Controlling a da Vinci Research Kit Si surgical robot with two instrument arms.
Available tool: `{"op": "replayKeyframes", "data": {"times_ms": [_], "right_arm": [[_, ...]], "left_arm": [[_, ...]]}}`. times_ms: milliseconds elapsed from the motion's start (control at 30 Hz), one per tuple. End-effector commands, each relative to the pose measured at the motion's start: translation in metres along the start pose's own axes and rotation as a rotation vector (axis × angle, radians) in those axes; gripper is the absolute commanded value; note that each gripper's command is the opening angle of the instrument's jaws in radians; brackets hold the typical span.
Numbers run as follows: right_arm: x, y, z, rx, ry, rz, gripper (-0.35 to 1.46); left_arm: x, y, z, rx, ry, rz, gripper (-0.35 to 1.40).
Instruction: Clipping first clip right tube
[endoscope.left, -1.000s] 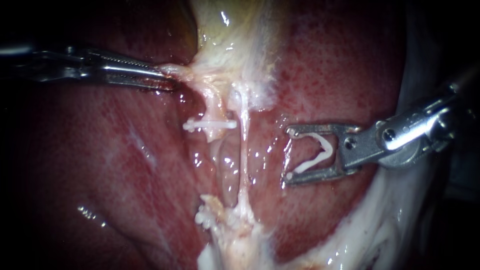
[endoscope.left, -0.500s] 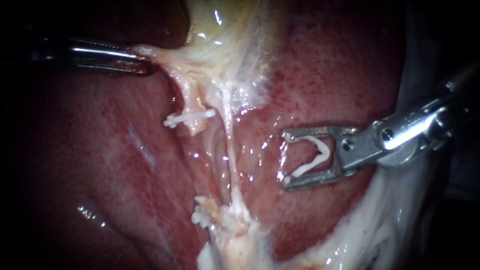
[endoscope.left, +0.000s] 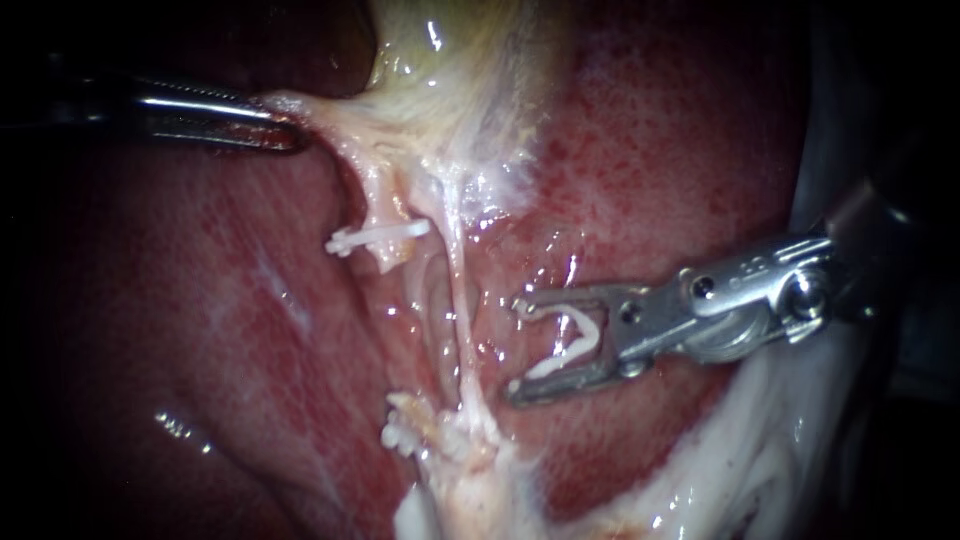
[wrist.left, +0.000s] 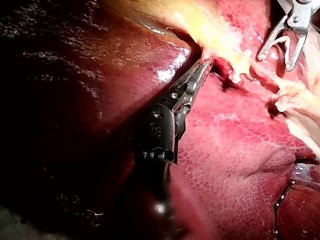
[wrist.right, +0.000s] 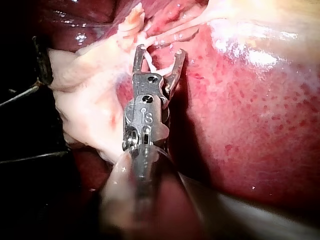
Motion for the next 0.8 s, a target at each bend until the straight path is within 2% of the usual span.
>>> {"op": "replayKeyframes", "data": {"times_ms": [33,367,800], "right_arm": [[-0.0001,0.0001,0.0003,0.006,0.008,0.011,0.49],[-0.0001,0.0007,0.0016,0.067,0.083,0.104,0.49],[-0.0007,0.0008,0.0038,0.153,0.109,0.168,0.48]], "left_arm": [[0.0,0.0001,0.0,0.001,0.0,0.0,-0.35],[0.0005,0.0008,-0.0001,0.003,0.006,0.009,-0.35],[0.0005,0.0009,-0.0001,0.006,0.007,0.009,-0.35]]}}
